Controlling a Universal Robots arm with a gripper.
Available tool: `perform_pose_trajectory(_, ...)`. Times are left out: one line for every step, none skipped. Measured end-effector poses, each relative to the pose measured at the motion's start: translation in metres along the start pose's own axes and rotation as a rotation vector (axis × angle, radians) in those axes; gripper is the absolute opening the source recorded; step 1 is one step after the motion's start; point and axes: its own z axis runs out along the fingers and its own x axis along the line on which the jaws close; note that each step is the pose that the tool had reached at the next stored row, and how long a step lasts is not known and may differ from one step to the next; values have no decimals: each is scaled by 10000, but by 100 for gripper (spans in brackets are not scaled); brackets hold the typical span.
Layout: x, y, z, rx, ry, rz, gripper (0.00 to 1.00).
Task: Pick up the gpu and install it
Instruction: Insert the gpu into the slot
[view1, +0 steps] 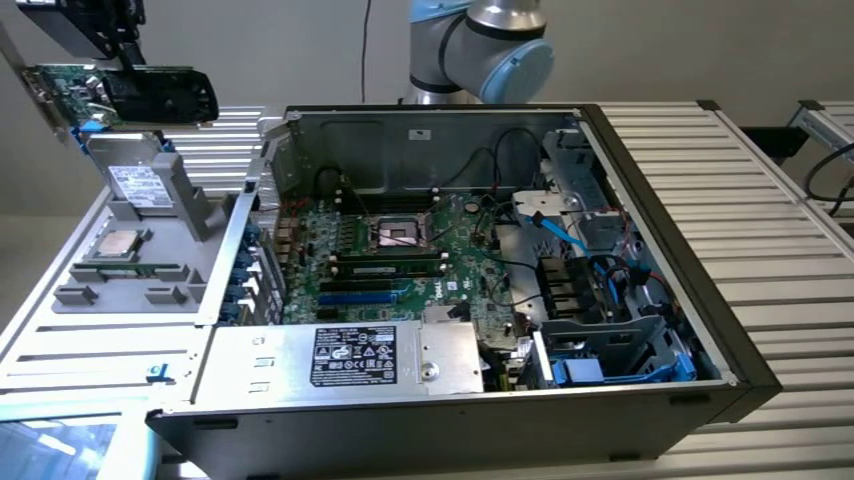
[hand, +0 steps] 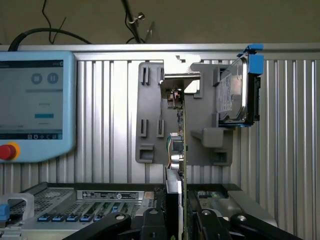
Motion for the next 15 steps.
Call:
perform_pose_trajectory(0, 0, 0, 0, -1, 0, 28)
perform_pose_trajectory(0, 0, 0, 0, 0, 0, 28)
perform_pose_trajectory(0, 0, 0, 0, 0, 0, 28)
perform_pose_trajectory(0, 0, 0, 0, 0, 0, 28)
perform_pose_trajectory(0, 0, 0, 0, 0, 0, 28)
perform_pose_trajectory(0, 0, 0, 0, 0, 0, 28)
perform_pose_trajectory(0, 0, 0, -1, 1, 0, 28)
perform_pose_trajectory(0, 0, 3, -1, 0, 0, 28)
perform_pose_trajectory(0, 0, 6, 1, -1, 0, 28)
perform_pose_trajectory(0, -1, 7, 0, -5, 0, 28)
perform_pose_trajectory(2, -12, 10, 2, -9, 0, 28)
perform_pose_trajectory(4, -30, 11, 3, -13, 2, 28)
perform_pose_trajectory(6, -51, 11, 2, -15, 2, 28)
perform_pose_trajectory(7, -77, 11, 1, -17, 2, 28)
perform_pose_trajectory(8, -113, 11, 2, -22, 1, 28)
